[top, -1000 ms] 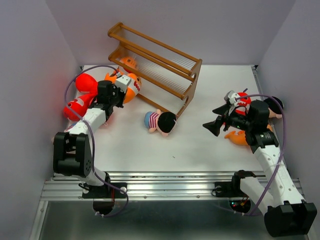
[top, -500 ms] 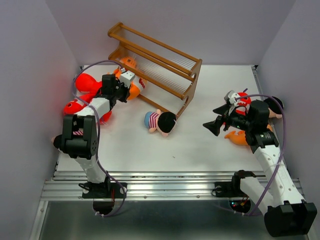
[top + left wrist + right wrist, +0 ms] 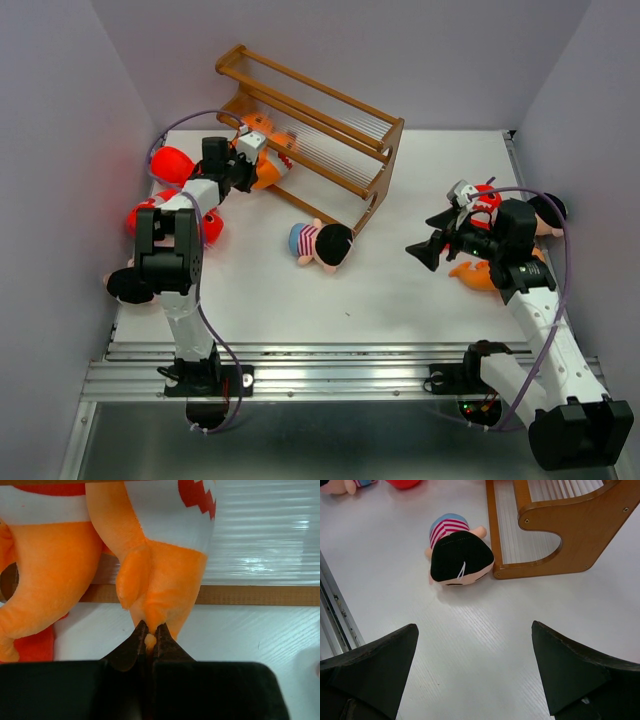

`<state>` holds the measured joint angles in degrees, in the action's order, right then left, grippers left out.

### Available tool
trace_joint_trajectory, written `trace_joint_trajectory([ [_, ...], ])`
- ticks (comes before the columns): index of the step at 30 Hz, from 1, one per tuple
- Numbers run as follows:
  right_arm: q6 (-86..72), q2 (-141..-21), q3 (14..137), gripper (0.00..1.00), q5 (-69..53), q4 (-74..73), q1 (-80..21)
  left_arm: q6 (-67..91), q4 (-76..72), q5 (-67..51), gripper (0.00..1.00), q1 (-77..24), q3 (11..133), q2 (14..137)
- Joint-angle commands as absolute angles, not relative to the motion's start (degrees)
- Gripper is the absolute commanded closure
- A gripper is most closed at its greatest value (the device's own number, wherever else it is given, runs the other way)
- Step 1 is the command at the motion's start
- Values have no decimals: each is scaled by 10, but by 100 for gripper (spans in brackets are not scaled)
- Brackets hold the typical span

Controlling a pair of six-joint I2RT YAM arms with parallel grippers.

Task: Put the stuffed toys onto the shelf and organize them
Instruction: Place the stuffed toy onto shelf

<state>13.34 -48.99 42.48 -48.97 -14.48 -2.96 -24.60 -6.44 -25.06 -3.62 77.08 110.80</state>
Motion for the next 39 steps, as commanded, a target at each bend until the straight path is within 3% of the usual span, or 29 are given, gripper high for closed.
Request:
trace_joint_trajectory([
  [1,142,-490,428,0,-486,-122,-25,-258,-62,-265,98,-29,809,1114],
  [8,144,-494,428,0,-484,-122,-25,-246,-69,-265,85,-16,809,1116],
  [10,145,-494,428,0,-484,-122,-25,-241,-74,-265,77,-12,809,1116],
  [16,145,-492,428,0,-483,-122,-25,-222,-70,-259,68,-4,817,1121],
  [39,149,-485,427,0,-479,-121,-25,-171,-84,-308,60,-4,824,1139],
])
